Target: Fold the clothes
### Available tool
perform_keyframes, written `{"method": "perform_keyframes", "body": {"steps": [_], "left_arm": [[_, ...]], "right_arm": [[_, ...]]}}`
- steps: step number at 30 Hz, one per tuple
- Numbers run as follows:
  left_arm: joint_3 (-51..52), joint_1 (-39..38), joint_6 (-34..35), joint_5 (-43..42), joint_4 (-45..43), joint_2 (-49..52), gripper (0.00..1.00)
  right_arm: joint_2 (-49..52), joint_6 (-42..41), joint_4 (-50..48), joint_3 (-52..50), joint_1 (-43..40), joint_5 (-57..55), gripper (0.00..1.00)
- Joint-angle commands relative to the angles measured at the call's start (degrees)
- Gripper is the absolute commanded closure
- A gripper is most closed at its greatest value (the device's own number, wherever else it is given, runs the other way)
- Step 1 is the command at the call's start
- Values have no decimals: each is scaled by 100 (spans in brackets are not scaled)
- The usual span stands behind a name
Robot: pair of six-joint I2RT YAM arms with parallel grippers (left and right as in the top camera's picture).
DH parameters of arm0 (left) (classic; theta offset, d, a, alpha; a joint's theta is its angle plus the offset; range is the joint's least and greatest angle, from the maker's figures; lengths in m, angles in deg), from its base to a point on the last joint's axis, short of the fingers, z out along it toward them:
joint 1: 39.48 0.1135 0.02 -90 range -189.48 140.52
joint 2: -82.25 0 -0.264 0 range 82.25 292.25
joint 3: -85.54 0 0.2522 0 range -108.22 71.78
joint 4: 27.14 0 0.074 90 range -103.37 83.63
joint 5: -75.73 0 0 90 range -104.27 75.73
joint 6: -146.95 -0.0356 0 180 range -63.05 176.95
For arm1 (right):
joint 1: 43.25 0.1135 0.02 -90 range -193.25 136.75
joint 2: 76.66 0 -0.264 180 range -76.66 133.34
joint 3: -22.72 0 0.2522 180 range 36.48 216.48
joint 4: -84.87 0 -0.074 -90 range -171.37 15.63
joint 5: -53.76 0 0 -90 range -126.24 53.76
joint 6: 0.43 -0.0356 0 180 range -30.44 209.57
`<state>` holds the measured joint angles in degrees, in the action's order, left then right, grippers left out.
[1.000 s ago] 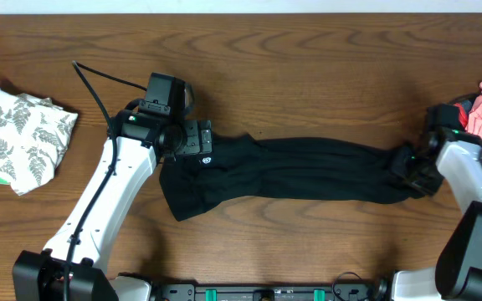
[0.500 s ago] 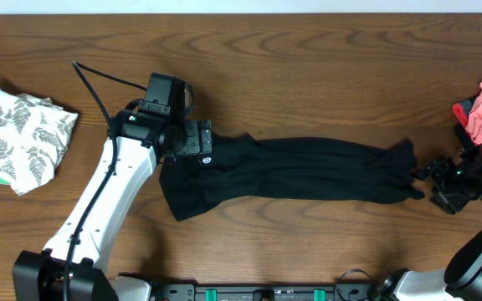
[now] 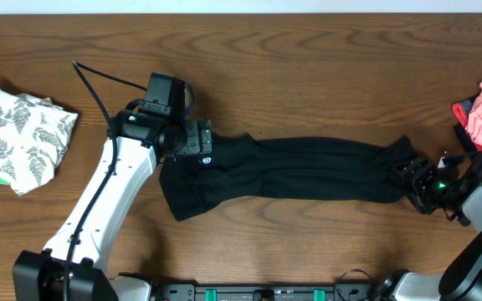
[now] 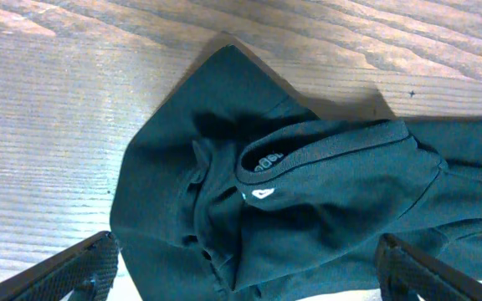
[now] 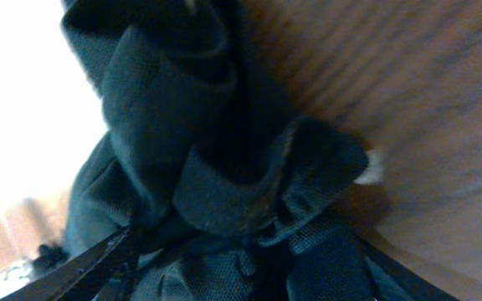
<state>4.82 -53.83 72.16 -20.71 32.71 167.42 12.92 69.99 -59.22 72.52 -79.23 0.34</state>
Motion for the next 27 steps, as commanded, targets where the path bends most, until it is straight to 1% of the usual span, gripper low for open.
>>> {"method": "perform_keyframes", "body": {"steps": [1, 3, 7, 9, 11, 13, 14, 15, 16, 17, 19, 22, 25, 27], "left_arm": [[-98, 28, -9, 46, 15, -17, 2], [-98, 28, -9, 46, 15, -17, 2], [-98, 28, -9, 46, 15, -17, 2], [-98, 28, -9, 46, 15, -17, 2], [-98, 28, -9, 46, 15, -17, 2], [-98, 28, -9, 46, 15, -17, 2], [-98, 28, -9, 46, 15, -17, 2], [-98, 28, -9, 46, 15, -17, 2], [-98, 28, -9, 46, 15, -17, 2], [-98, 28, -9, 46, 13, -17, 2], [-98, 28, -9, 46, 15, -17, 2], [-98, 28, -9, 46, 13, -17, 2], [-98, 28, -9, 46, 15, -17, 2], [-98, 28, -9, 46, 15, -17, 2]], "right_arm": [[269, -332, -260, -538, 7, -531, 29], [269, -468, -560, -651, 7, -562, 31], [269, -619, -820, -686, 4, -658, 36], [269, -616, -916, -686, 7, -686, 41], [269, -619, -973, -686, 7, -697, 55], [269, -634, -1078, -686, 7, -726, 73], [269, -634, -1145, -686, 7, -723, 80], [269, -627, -1233, -686, 15, -728, 85], [269, -566, -1351, -686, 20, -767, 93], [269, -498, -1438, -684, 28, -765, 99], [267, -256, -1709, -671, 44, -721, 99], [264, -26, -1707, -468, 42, -533, 99], [195, 278, -1351, -17, 44, -76, 99], [57, 396, -916, 339, 44, -59, 99]]}}
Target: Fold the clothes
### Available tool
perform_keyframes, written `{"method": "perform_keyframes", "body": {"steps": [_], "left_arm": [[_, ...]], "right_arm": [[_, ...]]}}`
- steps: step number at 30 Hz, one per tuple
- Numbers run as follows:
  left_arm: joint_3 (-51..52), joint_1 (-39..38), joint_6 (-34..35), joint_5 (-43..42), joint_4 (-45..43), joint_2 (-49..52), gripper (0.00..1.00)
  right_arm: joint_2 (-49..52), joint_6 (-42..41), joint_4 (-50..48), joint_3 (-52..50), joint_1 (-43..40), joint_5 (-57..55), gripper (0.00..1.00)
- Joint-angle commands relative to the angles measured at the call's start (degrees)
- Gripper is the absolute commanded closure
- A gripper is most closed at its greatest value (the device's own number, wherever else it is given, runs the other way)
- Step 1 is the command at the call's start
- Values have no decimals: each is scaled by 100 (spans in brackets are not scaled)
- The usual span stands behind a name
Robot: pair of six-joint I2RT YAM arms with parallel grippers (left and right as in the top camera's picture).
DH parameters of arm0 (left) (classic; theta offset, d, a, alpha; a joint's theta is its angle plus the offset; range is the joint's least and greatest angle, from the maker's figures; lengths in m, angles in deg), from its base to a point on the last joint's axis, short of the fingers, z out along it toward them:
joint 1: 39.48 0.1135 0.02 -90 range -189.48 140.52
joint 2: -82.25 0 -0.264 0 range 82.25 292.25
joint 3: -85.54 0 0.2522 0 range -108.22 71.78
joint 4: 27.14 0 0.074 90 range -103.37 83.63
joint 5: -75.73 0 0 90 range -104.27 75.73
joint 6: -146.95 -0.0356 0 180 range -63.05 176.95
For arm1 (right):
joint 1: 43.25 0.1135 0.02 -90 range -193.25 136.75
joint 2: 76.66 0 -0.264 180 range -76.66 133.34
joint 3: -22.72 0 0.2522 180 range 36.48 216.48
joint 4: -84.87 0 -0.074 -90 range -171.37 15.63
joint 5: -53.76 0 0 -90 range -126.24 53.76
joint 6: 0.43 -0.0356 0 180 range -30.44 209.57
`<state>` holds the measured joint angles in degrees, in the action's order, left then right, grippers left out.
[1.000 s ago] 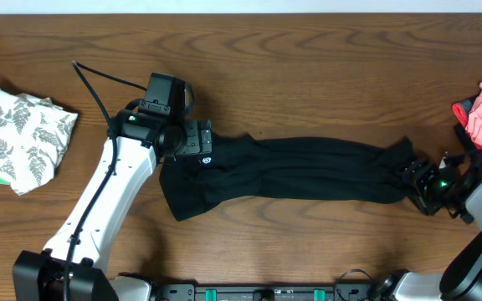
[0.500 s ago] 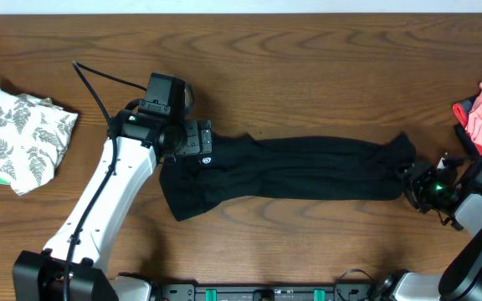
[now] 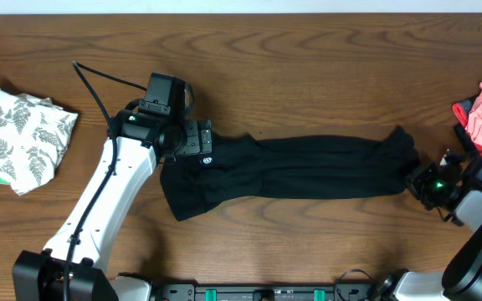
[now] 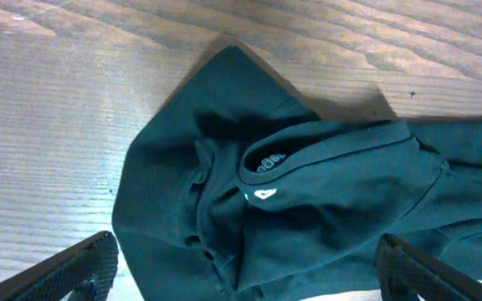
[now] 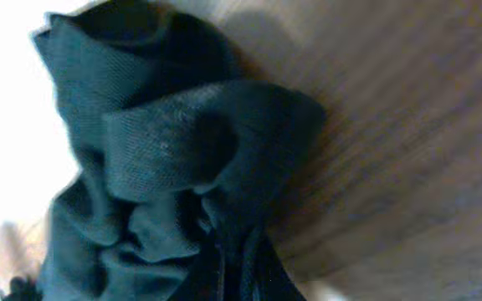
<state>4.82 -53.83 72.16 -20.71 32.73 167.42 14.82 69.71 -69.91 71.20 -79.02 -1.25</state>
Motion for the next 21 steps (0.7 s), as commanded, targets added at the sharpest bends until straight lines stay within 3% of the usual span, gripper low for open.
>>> {"method": "perform_keyframes", "body": {"steps": [1, 10, 17, 21], "left_arm": [[-98, 28, -9, 46, 13, -17, 2], [-98, 28, -9, 46, 13, -17, 2], [-98, 28, -7, 46, 13, -17, 2], [-98, 28, -9, 46, 13, -17, 2]], "right_arm": [[-225, 470, 387, 671, 22, 33, 99], [-673, 782, 2310, 2415, 15, -1495, 99], [-673, 992, 2850, 3051, 142, -1545, 99], [-673, 1438, 3008, 3165, 675, -1355, 99]]}}
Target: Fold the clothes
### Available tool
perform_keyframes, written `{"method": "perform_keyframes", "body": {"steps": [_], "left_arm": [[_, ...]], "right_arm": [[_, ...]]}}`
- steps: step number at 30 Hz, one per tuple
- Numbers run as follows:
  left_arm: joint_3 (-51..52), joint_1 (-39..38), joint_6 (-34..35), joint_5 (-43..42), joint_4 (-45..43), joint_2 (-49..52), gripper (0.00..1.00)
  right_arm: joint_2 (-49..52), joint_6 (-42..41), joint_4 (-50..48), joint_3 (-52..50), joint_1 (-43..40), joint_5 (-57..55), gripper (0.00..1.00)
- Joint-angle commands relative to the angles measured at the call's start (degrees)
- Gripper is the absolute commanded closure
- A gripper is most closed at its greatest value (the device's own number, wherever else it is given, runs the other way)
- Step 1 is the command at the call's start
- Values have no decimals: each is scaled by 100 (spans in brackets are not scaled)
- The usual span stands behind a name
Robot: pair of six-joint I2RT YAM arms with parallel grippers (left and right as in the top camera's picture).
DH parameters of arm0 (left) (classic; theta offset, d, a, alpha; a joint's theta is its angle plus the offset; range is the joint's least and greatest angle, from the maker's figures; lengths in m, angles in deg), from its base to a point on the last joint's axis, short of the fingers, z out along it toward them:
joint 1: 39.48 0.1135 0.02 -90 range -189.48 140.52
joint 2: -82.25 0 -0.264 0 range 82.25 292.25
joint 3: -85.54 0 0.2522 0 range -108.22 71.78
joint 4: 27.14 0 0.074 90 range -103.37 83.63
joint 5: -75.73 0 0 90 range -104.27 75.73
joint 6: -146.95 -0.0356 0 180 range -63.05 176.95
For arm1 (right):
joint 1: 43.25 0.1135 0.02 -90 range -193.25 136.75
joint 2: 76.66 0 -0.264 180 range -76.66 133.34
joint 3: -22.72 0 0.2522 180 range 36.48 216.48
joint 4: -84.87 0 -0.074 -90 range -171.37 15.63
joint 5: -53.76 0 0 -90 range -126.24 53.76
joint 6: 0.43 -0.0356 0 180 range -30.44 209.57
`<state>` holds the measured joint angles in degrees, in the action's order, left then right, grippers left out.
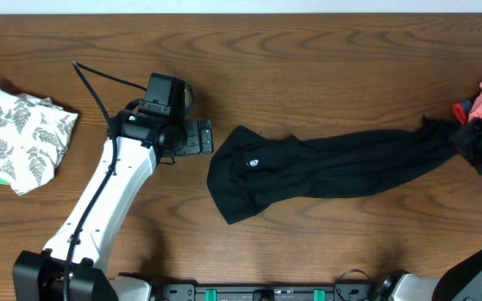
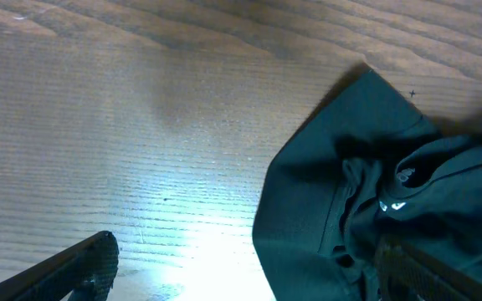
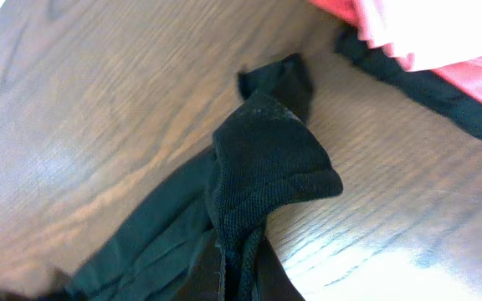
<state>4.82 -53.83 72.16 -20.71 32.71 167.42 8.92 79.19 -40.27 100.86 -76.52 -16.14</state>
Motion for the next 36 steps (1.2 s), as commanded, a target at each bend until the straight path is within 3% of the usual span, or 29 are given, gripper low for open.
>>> {"method": "perform_keyframes", "body": {"steps": [1, 6, 14, 18, 29, 36], "left_arm": [[-98, 28, -9, 46, 17, -17, 2], [-98, 28, -7, 46, 33, -17, 2], [-98, 28, -9, 46, 109, -17, 2], [-98, 28, -9, 46, 122, -17, 2], [-98, 28, -9, 46, 205, -17, 2], [-98, 28, -9, 46, 212, -17, 2]], "right_arm": [[-83, 706, 74, 221, 656, 190, 99], [-83, 1416, 345, 282, 2065, 2, 99], [264, 1432, 1003, 267, 4771, -1722, 99], [680, 1423, 1003, 245, 5396, -2146, 99], [1980, 1246, 966, 245, 5753, -2485, 99], [2006, 868, 994, 245, 5751, -2736, 96]]}}
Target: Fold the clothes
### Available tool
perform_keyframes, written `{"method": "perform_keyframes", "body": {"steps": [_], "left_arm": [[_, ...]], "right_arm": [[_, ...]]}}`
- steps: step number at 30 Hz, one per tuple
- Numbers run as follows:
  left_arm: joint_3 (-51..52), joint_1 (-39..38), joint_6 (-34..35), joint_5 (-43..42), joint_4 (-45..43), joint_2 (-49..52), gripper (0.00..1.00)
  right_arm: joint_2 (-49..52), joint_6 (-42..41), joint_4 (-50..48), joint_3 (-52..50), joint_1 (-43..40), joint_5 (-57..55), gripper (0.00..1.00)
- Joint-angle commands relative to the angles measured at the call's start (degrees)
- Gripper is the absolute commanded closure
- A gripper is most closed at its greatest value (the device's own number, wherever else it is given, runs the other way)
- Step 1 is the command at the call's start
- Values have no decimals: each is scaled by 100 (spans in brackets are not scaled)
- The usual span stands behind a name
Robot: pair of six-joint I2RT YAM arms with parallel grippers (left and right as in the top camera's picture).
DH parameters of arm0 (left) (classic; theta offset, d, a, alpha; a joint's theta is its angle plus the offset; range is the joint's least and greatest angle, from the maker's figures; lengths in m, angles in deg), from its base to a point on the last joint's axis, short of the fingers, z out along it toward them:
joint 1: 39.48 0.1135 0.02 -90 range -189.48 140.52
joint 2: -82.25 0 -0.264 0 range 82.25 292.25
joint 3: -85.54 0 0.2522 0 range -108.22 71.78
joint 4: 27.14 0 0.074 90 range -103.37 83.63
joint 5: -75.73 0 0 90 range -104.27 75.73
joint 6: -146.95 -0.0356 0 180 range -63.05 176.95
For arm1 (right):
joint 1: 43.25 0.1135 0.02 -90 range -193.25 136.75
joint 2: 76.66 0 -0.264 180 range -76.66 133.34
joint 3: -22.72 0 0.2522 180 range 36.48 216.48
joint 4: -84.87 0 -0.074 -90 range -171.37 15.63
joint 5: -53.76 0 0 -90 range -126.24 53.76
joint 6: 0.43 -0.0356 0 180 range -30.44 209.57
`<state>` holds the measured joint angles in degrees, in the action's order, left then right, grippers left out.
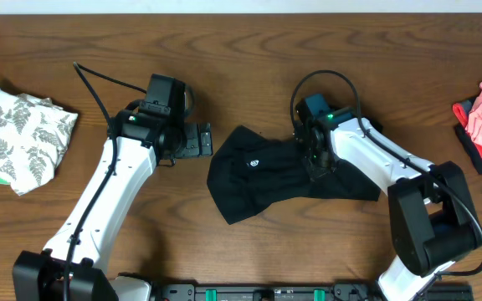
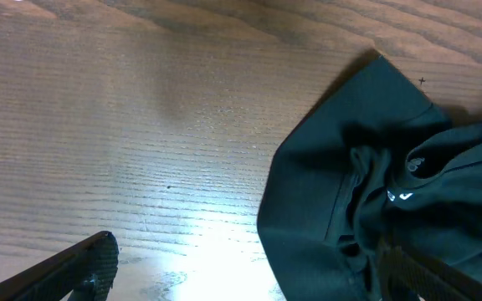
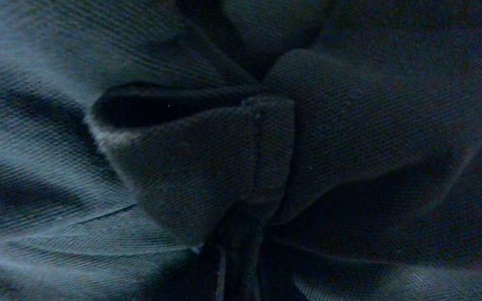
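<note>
A black garment [image 1: 274, 171] lies doubled over at the table's middle, a small white logo on its left part. My right gripper [image 1: 314, 160] rests on top of it, shut on a bunched end of the cloth. The right wrist view is filled with dark fabric, a gathered fold [image 3: 224, 159] pinched at my right gripper [image 3: 239, 263]. My left gripper [image 1: 197, 140] stands open just left of the garment, holding nothing. In the left wrist view the garment's left edge [image 2: 366, 192] reaches toward one finger of my left gripper [image 2: 245, 272].
A white cloth with a leaf print [image 1: 19, 134] lies at the far left. A pink and black garment sits at the right edge. A black cable [image 1: 99, 79] trails from the left arm across the wooden table [image 1: 249, 50].
My right gripper was at the table's right edge with the garment's end stretched out. Now it sits at the middle with that end laid over the garment's left half. The left arm stayed put.
The garment lay stretched long, my open left gripper over its left end and my right gripper at its right end. Then the right gripper was shut on that end. Then the garment lay further right, clear of the left gripper. Now it lies doubled.
</note>
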<state>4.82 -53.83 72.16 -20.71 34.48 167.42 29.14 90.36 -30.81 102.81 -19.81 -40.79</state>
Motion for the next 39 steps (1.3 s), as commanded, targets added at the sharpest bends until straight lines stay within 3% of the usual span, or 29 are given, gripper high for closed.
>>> {"method": "perform_keyframes", "body": {"steps": [1, 9, 11, 12, 13, 14, 21, 31, 35, 38, 39], "left_arm": [[-98, 28, -7, 46, 35, -17, 2], [-98, 28, -7, 46, 35, -17, 2], [-98, 28, -7, 46, 33, -17, 2], [-98, 28, -7, 46, 35, -17, 2], [-98, 28, -7, 46, 35, -17, 2], [-98, 28, -7, 46, 33, -17, 2], [-98, 28, -7, 46, 35, -17, 2], [-98, 28, -4, 46, 33, -17, 2], [-98, 28, -4, 46, 33, -17, 2], [-98, 28, -4, 44, 33, -17, 2], [-98, 28, -4, 44, 35, -17, 2]], "right_arm": [[-28, -251, 74, 50, 79, -271, 95], [-914, -439, 341, 81, 79, -254, 84], [-1303, -439, 372, 83, 79, -256, 76], [-1519, -439, 365, 83, 79, -256, 59], [-1751, -435, 337, 83, 79, -260, 14], [-1862, -431, 299, 83, 74, -273, 1], [-2496, -378, 0, 81, -214, -249, 1], [-2175, -356, -142, 74, -564, -227, 1], [-1805, 258, -645, 74, -647, -94, 1], [-1392, 527, -1014, 74, -706, -26, 6], [-1222, 492, -1137, 74, -739, -61, 13]]}}
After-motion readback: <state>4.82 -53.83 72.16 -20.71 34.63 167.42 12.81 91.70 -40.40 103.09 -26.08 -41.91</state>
